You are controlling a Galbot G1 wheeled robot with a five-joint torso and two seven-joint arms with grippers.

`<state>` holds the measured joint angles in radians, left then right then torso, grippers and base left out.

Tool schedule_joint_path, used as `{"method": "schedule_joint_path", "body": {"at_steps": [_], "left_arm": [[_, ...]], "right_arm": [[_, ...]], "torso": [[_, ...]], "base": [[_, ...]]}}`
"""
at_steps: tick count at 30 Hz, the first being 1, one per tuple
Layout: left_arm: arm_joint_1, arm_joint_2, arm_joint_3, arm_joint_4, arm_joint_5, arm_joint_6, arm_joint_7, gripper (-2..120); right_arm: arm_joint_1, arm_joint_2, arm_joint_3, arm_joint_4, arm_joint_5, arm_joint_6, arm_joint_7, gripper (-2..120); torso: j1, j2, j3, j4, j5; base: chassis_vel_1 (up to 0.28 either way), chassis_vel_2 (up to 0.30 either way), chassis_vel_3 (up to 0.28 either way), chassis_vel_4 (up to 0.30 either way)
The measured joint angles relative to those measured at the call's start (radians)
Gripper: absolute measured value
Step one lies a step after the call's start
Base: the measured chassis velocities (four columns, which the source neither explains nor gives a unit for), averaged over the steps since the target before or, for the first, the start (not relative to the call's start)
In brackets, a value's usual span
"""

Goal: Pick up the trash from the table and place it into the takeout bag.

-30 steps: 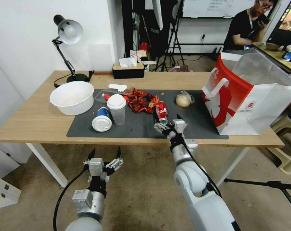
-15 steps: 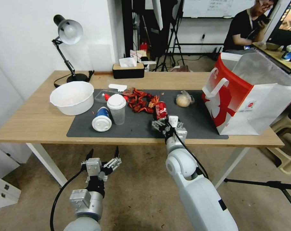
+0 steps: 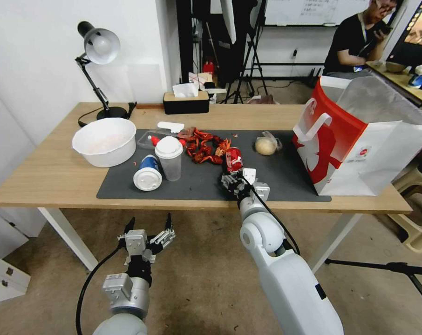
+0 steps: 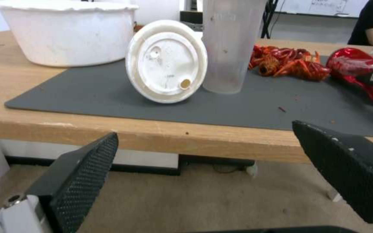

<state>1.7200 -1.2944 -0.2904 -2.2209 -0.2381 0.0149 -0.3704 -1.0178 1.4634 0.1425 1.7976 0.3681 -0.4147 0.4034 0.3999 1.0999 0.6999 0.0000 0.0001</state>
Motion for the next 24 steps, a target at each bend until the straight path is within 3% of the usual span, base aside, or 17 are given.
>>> {"method": "schedule_joint_path", "body": {"at_steps": [2,13,19,24], "left_arm": [[0.000,-0.002,0.000,0.004,0.008,-0.002,-0.004,100],[0.002,-0.002,0.001,-0.005,0.015,-0.004,-0.014,100],[0.007,0.002,0.003,-0.015,0.016,-0.007,-0.016,100],[0.008,0.000,0.009,-0.018,0.020,-0.008,-0.016,100]], "right_arm": [[-0.007,-0.008,0.005,0.004,-0.008,0.005,-0.008,52],[-0.047,-0.069,0.044,0.115,-0.039,0.049,-0.079,52],[-0.084,-0.241,0.202,0.293,-0.081,0.143,-0.218,52],[-0.084,-0.340,0.306,0.402,0.012,0.141,-0.199,52]], "torso": [[0.000,0.000,0.000,-0.0001,0.0000],[0.000,0.000,0.000,0.0000,0.0001],[0.000,0.000,0.000,-0.0002,0.0002],[0.000,0.000,0.000,-0.0001,0.0000]], "base": [[0.000,0.000,0.000,0.000],[0.000,0.000,0.000,0.000],[0.000,0.000,0.000,0.000],[0.000,0.000,0.000,0.000]]}}
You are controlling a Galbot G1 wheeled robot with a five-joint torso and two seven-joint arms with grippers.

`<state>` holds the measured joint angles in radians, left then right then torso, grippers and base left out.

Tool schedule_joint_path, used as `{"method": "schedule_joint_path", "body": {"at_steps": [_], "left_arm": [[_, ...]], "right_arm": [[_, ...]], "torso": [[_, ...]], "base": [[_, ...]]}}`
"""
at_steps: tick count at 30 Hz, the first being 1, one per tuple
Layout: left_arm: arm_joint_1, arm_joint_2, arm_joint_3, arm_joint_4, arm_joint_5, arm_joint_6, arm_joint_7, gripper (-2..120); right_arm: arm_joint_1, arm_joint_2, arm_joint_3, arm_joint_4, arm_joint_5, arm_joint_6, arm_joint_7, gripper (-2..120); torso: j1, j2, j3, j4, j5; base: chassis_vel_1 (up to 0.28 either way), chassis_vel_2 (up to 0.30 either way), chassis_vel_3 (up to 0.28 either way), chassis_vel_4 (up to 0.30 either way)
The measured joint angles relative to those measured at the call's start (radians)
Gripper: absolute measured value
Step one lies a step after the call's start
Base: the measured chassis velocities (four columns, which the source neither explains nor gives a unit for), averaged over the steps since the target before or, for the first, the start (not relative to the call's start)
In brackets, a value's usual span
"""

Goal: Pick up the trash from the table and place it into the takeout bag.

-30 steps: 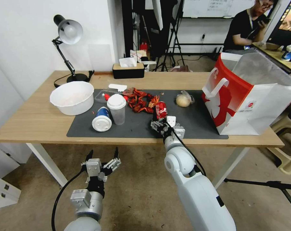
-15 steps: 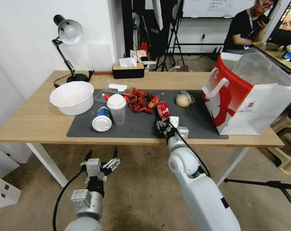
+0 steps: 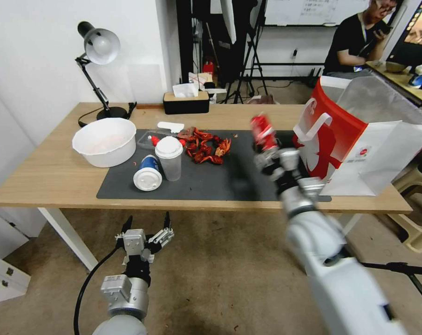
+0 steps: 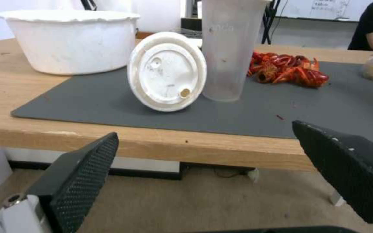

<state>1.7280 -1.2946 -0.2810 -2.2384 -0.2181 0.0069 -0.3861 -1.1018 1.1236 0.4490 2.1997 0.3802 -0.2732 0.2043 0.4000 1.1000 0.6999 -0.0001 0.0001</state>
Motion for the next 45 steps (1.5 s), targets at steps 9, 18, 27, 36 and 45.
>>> {"method": "schedule_joint_path", "body": {"at_steps": [9,18,27,36,45], "left_arm": [[0.005,0.002,0.003,-0.012,0.006,-0.003,0.003,100],[0.011,-0.001,0.013,-0.007,0.022,-0.005,0.015,100],[0.014,0.000,0.008,-0.001,0.027,-0.007,0.019,100],[0.011,0.002,0.007,-0.004,0.027,-0.007,0.019,100],[0.010,-0.005,0.011,-0.001,0.025,-0.007,0.019,100]], "right_arm": [[0.029,-0.138,0.188,0.058,0.323,-0.010,0.149,52],[0.080,-0.140,0.229,0.025,0.552,-0.066,0.310,52],[0.102,-0.128,0.230,-0.009,0.571,-0.075,0.334,67],[0.091,-0.124,0.232,-0.007,0.547,-0.074,0.312,98],[0.061,-0.101,0.224,0.023,0.498,-0.064,0.271,100]], "torso": [[0.000,0.000,0.000,0.0001,0.0001],[0.000,0.000,0.000,0.0002,0.0000],[0.000,0.000,0.000,0.0001,-0.0001],[0.000,0.000,0.000,0.0000,0.0001],[0.000,0.000,0.000,0.0001,0.0000]], "base": [[0.000,0.000,0.000,0.000],[0.000,0.000,0.000,0.000],[0.000,0.000,0.000,0.000],[0.000,0.000,0.000,0.000],[0.000,0.000,0.000,0.000]]}}
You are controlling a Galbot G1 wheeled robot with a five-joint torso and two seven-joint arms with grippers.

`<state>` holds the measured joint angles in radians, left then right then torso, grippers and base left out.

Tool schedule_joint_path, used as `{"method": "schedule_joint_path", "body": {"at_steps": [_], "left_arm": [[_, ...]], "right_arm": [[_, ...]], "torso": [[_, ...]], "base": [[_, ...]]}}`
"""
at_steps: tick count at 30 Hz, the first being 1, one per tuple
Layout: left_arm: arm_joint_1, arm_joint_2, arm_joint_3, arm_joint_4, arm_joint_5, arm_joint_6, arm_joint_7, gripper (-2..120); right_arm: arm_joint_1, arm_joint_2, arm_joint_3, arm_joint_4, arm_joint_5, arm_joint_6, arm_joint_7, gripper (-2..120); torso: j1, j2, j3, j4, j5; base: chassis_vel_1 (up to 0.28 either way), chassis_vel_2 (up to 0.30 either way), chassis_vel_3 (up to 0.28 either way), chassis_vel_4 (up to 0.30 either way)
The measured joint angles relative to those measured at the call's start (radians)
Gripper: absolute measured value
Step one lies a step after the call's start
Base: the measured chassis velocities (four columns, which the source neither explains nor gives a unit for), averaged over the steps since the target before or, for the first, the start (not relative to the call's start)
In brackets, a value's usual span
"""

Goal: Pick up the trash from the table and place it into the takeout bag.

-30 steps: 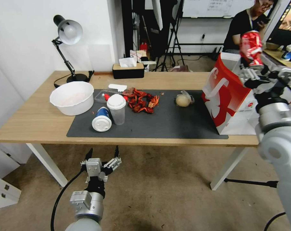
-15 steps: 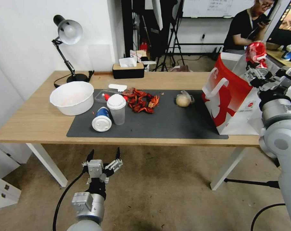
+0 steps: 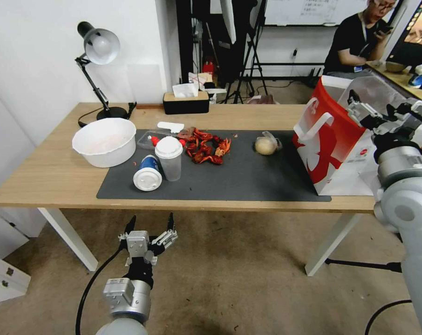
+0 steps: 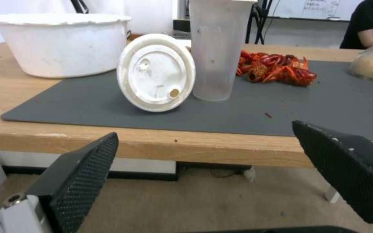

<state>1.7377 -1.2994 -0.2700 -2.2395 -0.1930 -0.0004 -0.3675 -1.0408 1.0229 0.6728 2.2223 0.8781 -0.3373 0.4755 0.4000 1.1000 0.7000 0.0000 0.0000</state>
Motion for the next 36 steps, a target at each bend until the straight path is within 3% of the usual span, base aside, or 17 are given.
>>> {"method": "schedule_joint_path", "body": {"at_steps": [6,17,26,36], "left_arm": [[0.006,-0.002,0.000,-0.004,0.000,-0.008,0.000,100],[0.001,0.006,0.003,0.004,-0.006,-0.012,-0.001,100],[-0.001,0.012,0.009,0.005,-0.012,-0.016,-0.001,100],[-0.004,0.018,0.017,0.013,-0.015,-0.021,0.000,100]], "right_arm": [[-0.037,0.004,0.000,0.017,-0.057,0.069,-0.085,100],[-0.213,0.059,-0.014,0.095,-0.229,0.161,-0.388,100],[-0.378,0.125,-0.032,0.079,-0.394,0.246,-0.481,100],[-0.603,0.245,-0.079,0.002,-0.586,0.436,-0.524,100]], "torso": [[0.000,0.000,0.000,0.0000,0.0000],[0.000,0.000,0.000,0.0000,-0.0002],[0.000,0.000,0.000,-0.0001,0.0001],[0.000,0.000,0.000,-0.0001,-0.0001]], "base": [[0.000,0.000,0.000,0.000],[0.000,0.000,0.000,0.000],[0.000,0.000,0.000,0.000],[0.000,0.000,0.000,0.000]]}}
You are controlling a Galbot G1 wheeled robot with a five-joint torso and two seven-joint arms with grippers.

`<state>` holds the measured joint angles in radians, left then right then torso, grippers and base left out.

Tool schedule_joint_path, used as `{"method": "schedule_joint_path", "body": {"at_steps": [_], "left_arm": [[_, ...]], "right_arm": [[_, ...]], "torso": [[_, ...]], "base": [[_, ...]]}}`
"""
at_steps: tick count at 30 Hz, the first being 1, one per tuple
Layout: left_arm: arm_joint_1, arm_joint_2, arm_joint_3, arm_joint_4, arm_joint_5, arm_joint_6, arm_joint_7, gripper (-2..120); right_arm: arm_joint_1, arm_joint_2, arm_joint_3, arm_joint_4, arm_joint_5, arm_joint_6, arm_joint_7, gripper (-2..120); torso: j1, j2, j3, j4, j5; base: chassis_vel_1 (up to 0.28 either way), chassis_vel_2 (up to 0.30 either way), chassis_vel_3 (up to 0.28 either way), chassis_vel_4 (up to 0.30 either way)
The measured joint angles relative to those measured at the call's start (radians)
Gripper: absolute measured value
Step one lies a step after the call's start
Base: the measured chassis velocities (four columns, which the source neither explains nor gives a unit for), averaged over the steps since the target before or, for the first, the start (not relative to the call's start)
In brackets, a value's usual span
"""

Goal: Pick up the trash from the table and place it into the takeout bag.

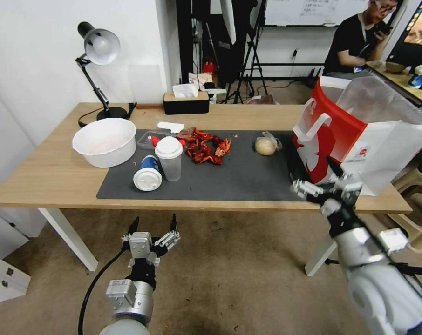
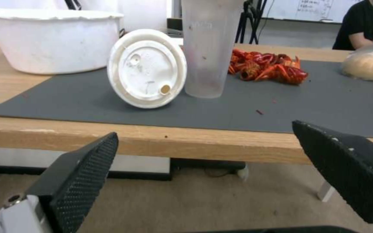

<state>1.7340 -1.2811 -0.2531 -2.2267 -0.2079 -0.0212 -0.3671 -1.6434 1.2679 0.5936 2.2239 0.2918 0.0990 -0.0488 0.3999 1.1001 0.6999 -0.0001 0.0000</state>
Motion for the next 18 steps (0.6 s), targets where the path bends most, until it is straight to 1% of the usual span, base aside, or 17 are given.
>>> {"method": "schedule_joint_path", "body": {"at_steps": [2,3,5,7,9,18], "left_arm": [[0.000,0.001,0.002,0.000,0.000,0.000,0.001,100],[0.000,0.001,0.002,0.000,0.000,0.000,0.001,100],[0.000,0.004,0.003,0.001,-0.001,0.000,0.002,100],[0.000,0.005,0.003,0.002,-0.001,-0.001,0.002,100],[0.000,0.008,0.006,0.005,-0.001,-0.003,0.003,100],[0.000,0.011,0.009,0.009,-0.002,-0.010,0.003,100]], "right_arm": [[-0.030,0.031,-0.013,-0.015,-0.025,0.023,-0.003,100],[-0.030,0.031,-0.013,-0.015,-0.025,0.023,-0.003,100],[-0.066,0.074,-0.029,-0.038,-0.060,0.058,-0.003,100],[-0.072,0.081,-0.033,-0.043,-0.068,0.068,-0.003,100],[-0.101,0.113,-0.045,-0.065,-0.096,0.097,-0.003,100],[-0.134,0.160,-0.069,-0.102,-0.142,0.134,-0.001,100]], "torso": [[0.000,0.000,0.000,0.0000,0.0000],[0.000,0.000,0.000,0.0000,0.0000],[0.000,0.000,0.000,0.0001,-0.0001],[0.000,0.000,0.000,0.0001,-0.0001],[0.000,0.000,0.000,0.0000,0.0000],[0.000,0.000,0.000,0.0002,-0.0001]], "base": [[0.000,0.000,0.000,0.000],[0.000,0.000,0.000,0.000],[0.000,0.000,0.000,0.000],[0.000,0.000,0.000,0.000],[0.000,0.000,0.000,0.000],[0.000,0.000,0.000,0.000]]}}
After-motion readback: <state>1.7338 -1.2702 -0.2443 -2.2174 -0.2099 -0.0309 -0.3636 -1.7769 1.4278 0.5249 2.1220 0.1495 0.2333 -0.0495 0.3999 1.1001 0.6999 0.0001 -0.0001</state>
